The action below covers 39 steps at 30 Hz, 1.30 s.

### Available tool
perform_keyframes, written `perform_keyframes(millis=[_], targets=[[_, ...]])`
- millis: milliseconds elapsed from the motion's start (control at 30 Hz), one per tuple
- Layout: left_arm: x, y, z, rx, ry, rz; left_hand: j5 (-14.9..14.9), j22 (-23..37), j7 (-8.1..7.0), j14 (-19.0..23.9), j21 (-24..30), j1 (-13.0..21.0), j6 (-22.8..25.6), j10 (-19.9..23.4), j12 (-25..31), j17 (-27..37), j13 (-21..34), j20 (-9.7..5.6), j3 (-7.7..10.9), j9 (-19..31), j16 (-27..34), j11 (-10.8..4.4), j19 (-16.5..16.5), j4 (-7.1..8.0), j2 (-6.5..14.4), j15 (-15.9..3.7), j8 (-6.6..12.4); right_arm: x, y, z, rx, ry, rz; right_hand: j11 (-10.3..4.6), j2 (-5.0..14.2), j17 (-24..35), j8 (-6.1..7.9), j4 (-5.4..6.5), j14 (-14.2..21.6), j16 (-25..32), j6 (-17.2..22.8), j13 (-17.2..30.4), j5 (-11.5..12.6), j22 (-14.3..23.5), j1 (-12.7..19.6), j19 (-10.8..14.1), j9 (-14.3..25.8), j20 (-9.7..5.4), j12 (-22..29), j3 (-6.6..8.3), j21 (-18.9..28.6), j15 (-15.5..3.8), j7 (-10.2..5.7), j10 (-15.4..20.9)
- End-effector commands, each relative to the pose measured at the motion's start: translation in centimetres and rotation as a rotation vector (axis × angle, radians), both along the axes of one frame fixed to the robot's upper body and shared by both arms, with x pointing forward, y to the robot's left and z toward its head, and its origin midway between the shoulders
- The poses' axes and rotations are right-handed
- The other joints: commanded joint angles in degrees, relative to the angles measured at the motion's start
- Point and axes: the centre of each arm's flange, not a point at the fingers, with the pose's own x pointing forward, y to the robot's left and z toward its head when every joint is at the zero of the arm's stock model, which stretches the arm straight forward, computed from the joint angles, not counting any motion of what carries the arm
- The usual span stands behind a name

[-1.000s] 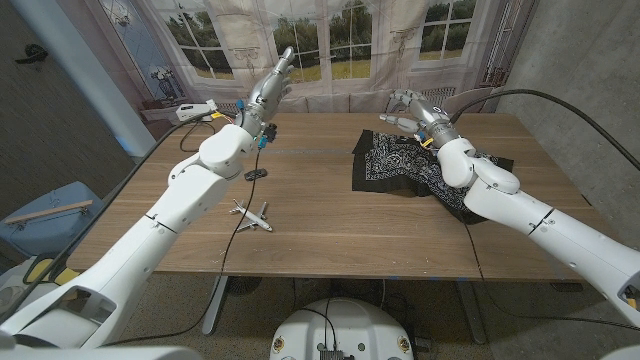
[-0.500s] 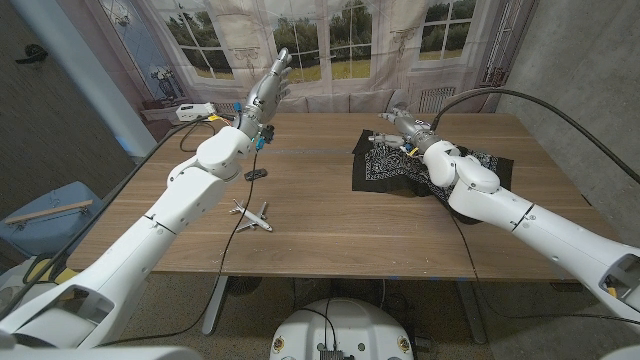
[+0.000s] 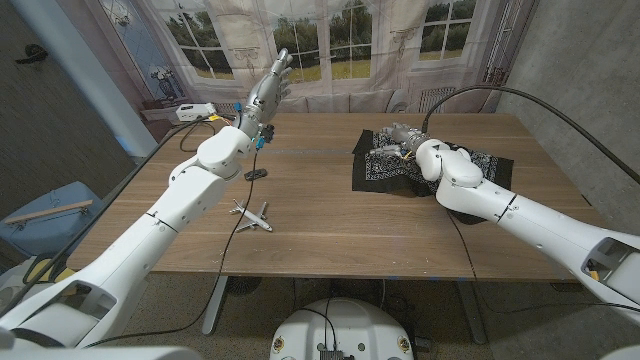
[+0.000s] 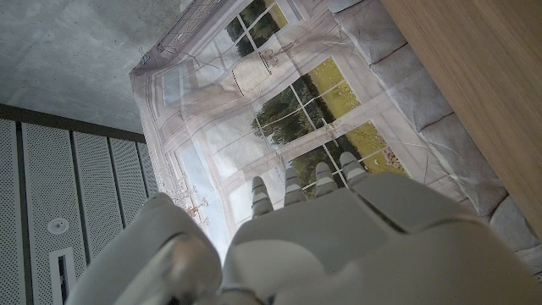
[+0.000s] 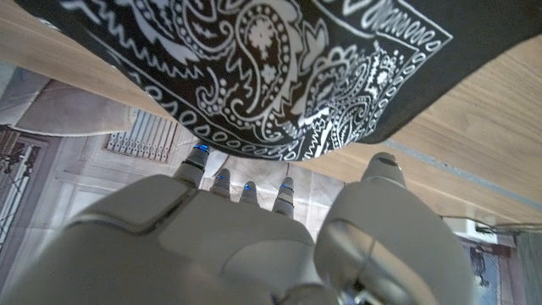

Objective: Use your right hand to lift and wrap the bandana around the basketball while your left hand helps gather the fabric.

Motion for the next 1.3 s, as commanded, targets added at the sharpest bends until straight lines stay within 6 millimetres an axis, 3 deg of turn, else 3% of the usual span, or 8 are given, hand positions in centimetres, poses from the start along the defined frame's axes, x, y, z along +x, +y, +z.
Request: perform_keyframes(millis=[33,167,400,600,767,833,1000,1300], targets=[[0.7,-0.1,0.2,0.008,-0.004,-0.012,0.38,0.06,0.29,-0.13,-0.15,-0.02,0.31,-0.33,0.43,0.01,0.0,0.07,-0.34,0.2,0.34,-0.01,-1.36,0.23,0.33,-0.09,0.57,2.0,-0.4,-0.2,-0.033,0.156,-0.174,0.89,-0.48,-0.02,0.44,-0.35,0.39,0.75,-1.77,0.23,0.86,0.29,0.6,0.53,0.34,0.19,0.41,-0.59,0.84,0.4,-0.07,-3.9],[0.9,0.0,0.2,0.008,-0.004,-0.01,0.44,0.07,0.28,-0.15,-0.13,-0.05,0.56,-0.41,0.47,0.01,0.0,0.07,-0.38,0.2,0.36,0.05,-1.27,0.22,0.4,-0.16,0.68,2.7,-1.0,-0.4,-0.017,0.251,-0.236,1.16,-0.36,-0.25,0.38,-0.67,1.71,1.43,-4.41,0.3,1.7,0.65,1.43,3.05,0.41,0.21,0.52,-0.94,1.99,0.5,-0.08,-5.93],[1.4,-0.1,0.5,0.015,0.0,-0.009,0.51,0.07,0.25,-0.22,-0.13,-0.07,0.8,-0.44,0.54,0.01,0.0,0.07,-0.43,0.21,0.36,-0.03,-1.19,0.2,0.49,-0.2,0.77,3.5,-2.0,-0.8,0.018,0.321,-0.306,0.94,0.88,-0.87,1.34,-1.17,6.82,3.26,-8.73,0.47,3.94,1.44,3.6,15.19,0.7,0.09,1.95,-2.23,6.53,-0.88,-0.17,-6.92],[1.7,-0.3,0.7,0.021,0.002,-0.015,0.57,0.07,0.15,-0.37,-0.15,-0.1,0.97,-0.51,0.57,0.01,0.0,0.08,-0.48,0.21,0.33,-0.04,-1.17,0.19,0.56,-0.38,0.82,3.6,-2.5,-1.1,0.037,0.296,-0.327,-1.75,4.05,-0.83,2.63,-3.48,20.66,7.39,-6.11,0.27,5.35,1.35,10.16,33.02,0.92,-0.46,4.85,-2.15,13.32,-7.33,-0.21,2.12],[1.8,-0.5,0.8,0.023,0.001,-0.022,0.62,0.07,0.25,-0.56,-0.17,-0.13,1.14,-0.65,0.57,0.01,0.0,0.08,-0.52,0.21,0.29,0.0,-1.18,0.19,0.63,-0.37,0.87,3.5,-2.5,-1.2,0.017,0.262,-0.345,-5.89,7.27,0.86,3.69,-6.13,31.33,10.99,-1.75,-0.1,6.64,2.15,17.4,38.5,1.09,-5.6,6.56,-0.71,16.77,-14.17,-0.25,9.14],[1.8,-0.5,0.8,0.025,0.0,-0.026,0.64,0.06,0.32,-0.56,-0.18,-0.14,1.28,-0.65,0.59,0.01,0.0,0.08,-0.53,0.22,0.3,-0.03,-1.19,0.18,0.65,-0.38,0.92,3.5,-2.3,-1.4,-0.026,0.21,-0.346,-8.0,8.19,3.84,4.73,-7.61,41.98,15.6,2.53,-0.13,6.7,5.62,22.97,50.93,1.53,-14.24,7.32,-0.53,25.77,-16.84,-0.28,13.26],[1.7,-0.5,0.7,0.019,-0.002,-0.024,0.7,0.06,0.32,-0.47,-0.23,-0.21,1.48,-0.69,0.64,0.02,0.0,0.09,-0.58,0.22,0.37,0.0,-1.25,0.2,0.74,-0.68,0.97,3.3,-2.2,-1.6,-0.05,0.126,-0.337,-8.43,9.39,6.99,6.83,-8.19,48.15,18.58,7.32,0.65,7.07,7.59,27.49,53.7,2.78,-18.1,9.89,-0.16,30.34,-18.84,-0.26,20.77],[1.6,-0.6,0.7,0.019,0.002,-0.025,0.77,0.07,0.34,-0.61,-0.28,-0.33,1.66,-0.76,0.69,0.02,0.0,0.08,-0.65,0.22,0.36,-0.05,-1.28,0.25,0.9,-0.71,0.98,2.0,-2.2,-1.4,0.001,-0.084,-0.195,-7.13,12.98,17.47,15.3,-8.92,64.57,27.86,22.05,4.8,4.23,8.25,41.09,63.44,7.13,-24.26,17.55,3.81,41.18,-20.57,-0.09,36.17]])
